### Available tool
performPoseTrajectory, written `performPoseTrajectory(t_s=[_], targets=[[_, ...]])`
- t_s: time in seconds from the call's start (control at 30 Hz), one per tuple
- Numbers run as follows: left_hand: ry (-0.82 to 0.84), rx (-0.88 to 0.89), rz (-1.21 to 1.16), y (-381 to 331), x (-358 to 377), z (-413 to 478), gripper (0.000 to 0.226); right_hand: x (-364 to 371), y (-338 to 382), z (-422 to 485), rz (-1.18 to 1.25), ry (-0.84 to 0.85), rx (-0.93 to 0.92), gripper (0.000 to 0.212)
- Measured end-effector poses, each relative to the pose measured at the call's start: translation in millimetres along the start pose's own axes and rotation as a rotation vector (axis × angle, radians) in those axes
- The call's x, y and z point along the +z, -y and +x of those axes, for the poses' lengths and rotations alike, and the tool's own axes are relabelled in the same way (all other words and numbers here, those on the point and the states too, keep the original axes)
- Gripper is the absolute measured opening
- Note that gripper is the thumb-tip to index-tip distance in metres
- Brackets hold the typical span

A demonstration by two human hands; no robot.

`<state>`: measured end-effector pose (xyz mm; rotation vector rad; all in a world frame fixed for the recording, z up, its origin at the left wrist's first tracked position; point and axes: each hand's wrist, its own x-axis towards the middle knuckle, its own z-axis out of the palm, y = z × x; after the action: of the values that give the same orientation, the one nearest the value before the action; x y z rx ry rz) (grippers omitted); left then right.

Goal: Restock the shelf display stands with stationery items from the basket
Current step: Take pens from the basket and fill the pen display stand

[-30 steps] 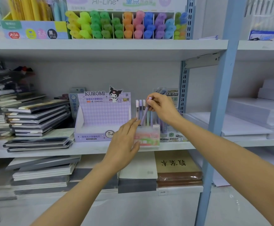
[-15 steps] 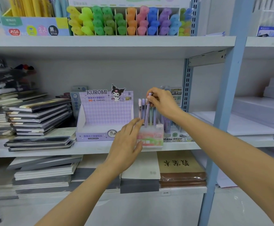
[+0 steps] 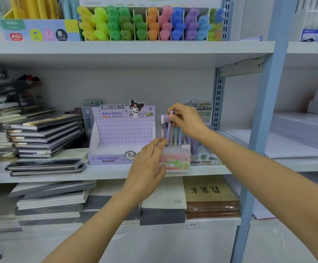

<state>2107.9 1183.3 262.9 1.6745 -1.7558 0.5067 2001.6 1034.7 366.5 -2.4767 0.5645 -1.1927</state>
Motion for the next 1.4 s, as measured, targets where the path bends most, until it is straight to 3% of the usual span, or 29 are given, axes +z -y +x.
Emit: performPoseTrajectory(t_s=[0.2, 0.33, 0.47, 0.6, 0.73, 0.93, 1.07, 1.27, 1.33, 1.4], targets=[[0.002, 0.011, 0.016, 1.5, 0.5, -0.7, 0.063, 13.9, -6.1, 2.9, -0.079, -0.071, -0.007, 0.009], [0.008, 0.016, 0.017, 0.8, -1.7, -0.5, 0.064, 12.1, -10.0, 2.5, -0.193, -0.007, -0.010, 0.021], [-0.051, -0.015, -0.022, -5.6, -2.3, -6.2, 0.068, 2.4, -0.2, -20.5, -0.065, -0.125, -0.080, 0.023], [-0.277, 0.002, 0.012, -10.1, 6.7, -25.7, 0.045, 5.9, 22.2, -73.2, 0.097, -0.191, -0.239, 0.013], [-0.313, -0.013, -0.064, -7.1, 38.0, -68.5, 0.021, 33.4, 26.0, -137.8, 0.239, 0.025, -0.264, 0.013], [-0.019, -0.301, -0.133, 11.9, 123.1, -176.7, 0.024, 121.1, -31.2, -233.1, 0.220, 0.381, -0.004, 0.016], [0.404, -0.502, -0.137, 21.7, 176.8, -263.5, 0.023, 174.1, -85.9, -300.7, 0.173, 0.627, 0.230, 0.014], [0.969, -0.688, -0.021, 19.5, 223.7, -349.9, 0.048, 225.2, -152.4, -405.2, 0.031, 1.093, 0.455, 0.021], [1.044, -0.667, 0.018, 19.1, 229.9, -368.0, 0.050, 235.7, -164.2, -436.5, 0.001, 1.259, 0.479, 0.021], [1.015, -0.627, 0.058, 20.4, 233.6, -381.5, 0.051, 240.6, -171.4, -461.8, -0.022, 1.364, 0.477, 0.008]])
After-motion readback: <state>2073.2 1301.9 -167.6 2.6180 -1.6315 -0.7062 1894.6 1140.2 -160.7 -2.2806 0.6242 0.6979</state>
